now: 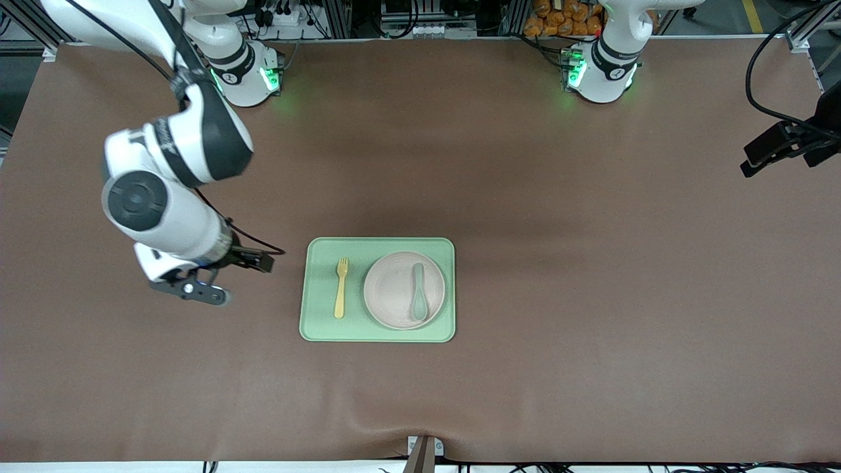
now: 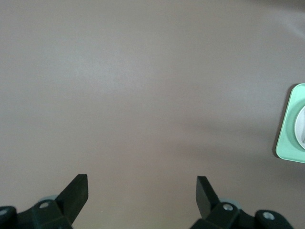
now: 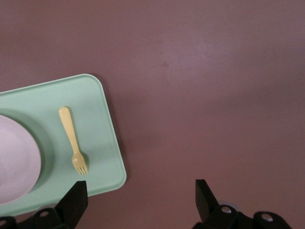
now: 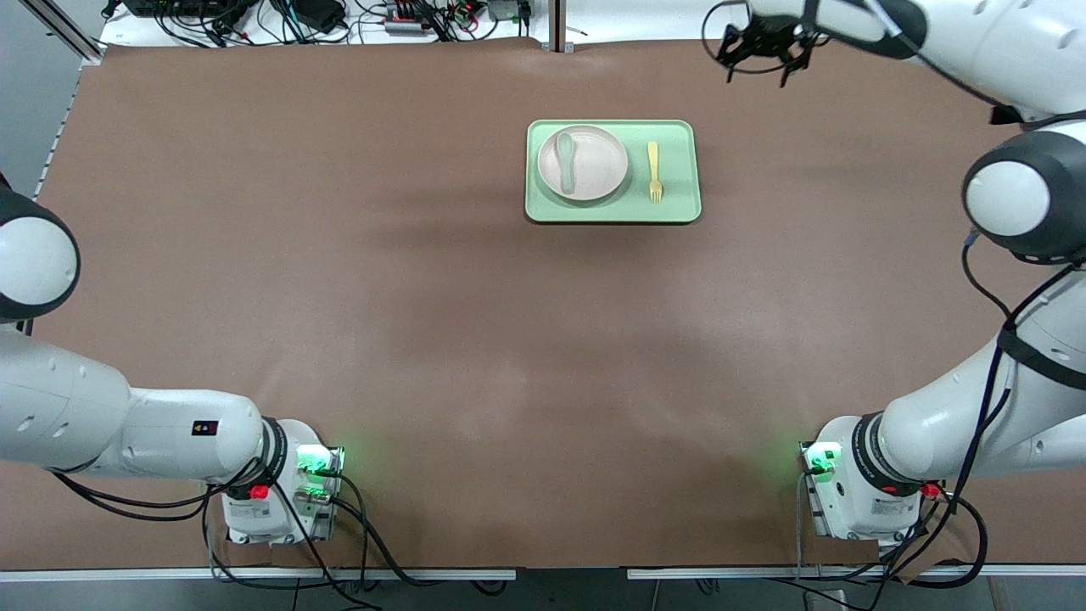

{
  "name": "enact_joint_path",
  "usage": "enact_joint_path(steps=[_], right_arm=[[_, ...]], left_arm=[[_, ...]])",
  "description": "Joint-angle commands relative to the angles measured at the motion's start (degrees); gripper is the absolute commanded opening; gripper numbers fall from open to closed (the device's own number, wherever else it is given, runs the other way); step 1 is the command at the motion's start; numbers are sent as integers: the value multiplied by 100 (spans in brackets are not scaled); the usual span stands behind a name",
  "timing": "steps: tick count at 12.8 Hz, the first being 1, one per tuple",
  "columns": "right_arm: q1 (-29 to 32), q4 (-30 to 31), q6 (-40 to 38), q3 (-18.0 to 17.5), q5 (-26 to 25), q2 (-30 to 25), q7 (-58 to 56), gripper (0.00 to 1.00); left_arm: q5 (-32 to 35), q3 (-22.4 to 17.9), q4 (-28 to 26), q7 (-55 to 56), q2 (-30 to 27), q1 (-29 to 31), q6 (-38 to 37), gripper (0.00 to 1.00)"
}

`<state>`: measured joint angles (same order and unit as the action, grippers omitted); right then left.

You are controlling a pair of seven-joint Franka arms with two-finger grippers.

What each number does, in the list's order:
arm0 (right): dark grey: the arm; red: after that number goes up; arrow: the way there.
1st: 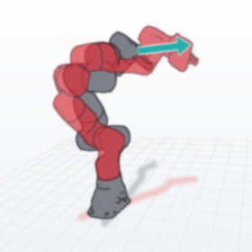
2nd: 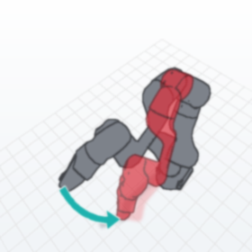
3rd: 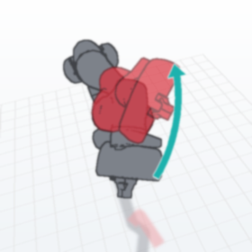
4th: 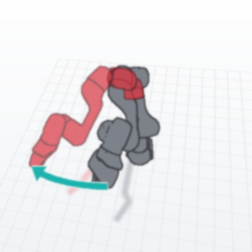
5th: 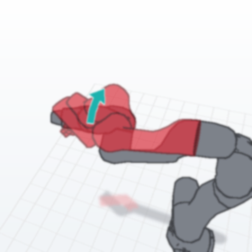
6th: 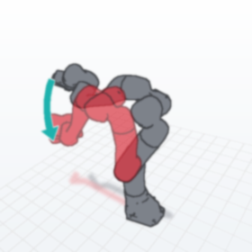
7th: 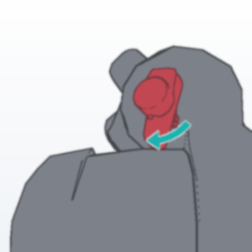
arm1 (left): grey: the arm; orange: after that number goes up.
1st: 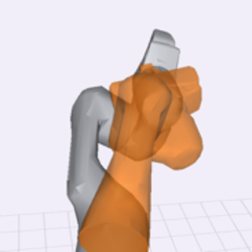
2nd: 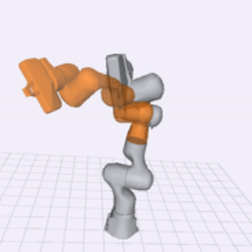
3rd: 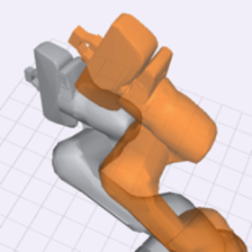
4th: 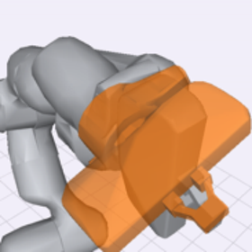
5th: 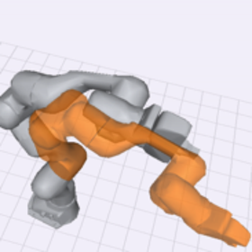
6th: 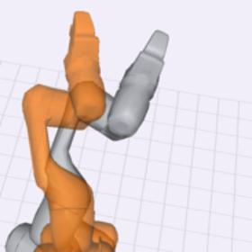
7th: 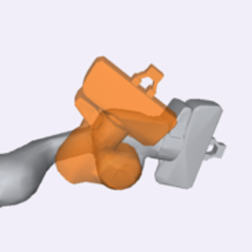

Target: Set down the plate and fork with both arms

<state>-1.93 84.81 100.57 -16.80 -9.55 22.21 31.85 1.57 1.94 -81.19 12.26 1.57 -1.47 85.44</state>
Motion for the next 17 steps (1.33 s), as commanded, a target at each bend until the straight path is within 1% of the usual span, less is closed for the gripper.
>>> enact_joint_path(steps=[1,2,4,5,7,8,9,12,13,15,16,17], right_arm=[[368,79,-440,-219,-65,-523,-538,100],[516,88,-616,-236,-30,-716,-609,100],[780,123,-863,-210,294,-1085,-1369,100],[903,123,-951,-201,357,-1244,-1670,100],[904,123,-1153,-35,410,-1534,-1813,100],[904,149,-1171,88,619,-1709,-1979,100],[852,219,-1171,315,769,-1903,-2128,100],[817,509,-1180,501,841,-2308,-2367,100],[703,545,-1171,632,832,-2361,-2350,100],[283,458,-1154,1115,841,-2318,-2332,100],[228,266,-1171,1239,858,-2231,-2358,100],[280,168,-1171,1249,972,-2143,-2393,100]], left_arm=[[63,25,-72,-110,-122,33,-63,100],[63,25,-63,-110,-122,42,-54,100],[142,25,-55,-92,-96,24,-1,100],[142,25,-55,-92,-96,24,-1,100],[142,17,-81,-136,-104,42,-1,100],[142,8,-98,-214,-113,42,-10,100],[142,8,-125,-232,-122,68,-19,100],[89,25,-467,-259,-306,165,-1,100],[89,43,-494,-259,-359,165,8,100],[89,69,-669,-294,-482,139,8,100],[89,69,-705,-494,-500,130,8,100],[89,87,-714,-618,-500,121,-1,100]])
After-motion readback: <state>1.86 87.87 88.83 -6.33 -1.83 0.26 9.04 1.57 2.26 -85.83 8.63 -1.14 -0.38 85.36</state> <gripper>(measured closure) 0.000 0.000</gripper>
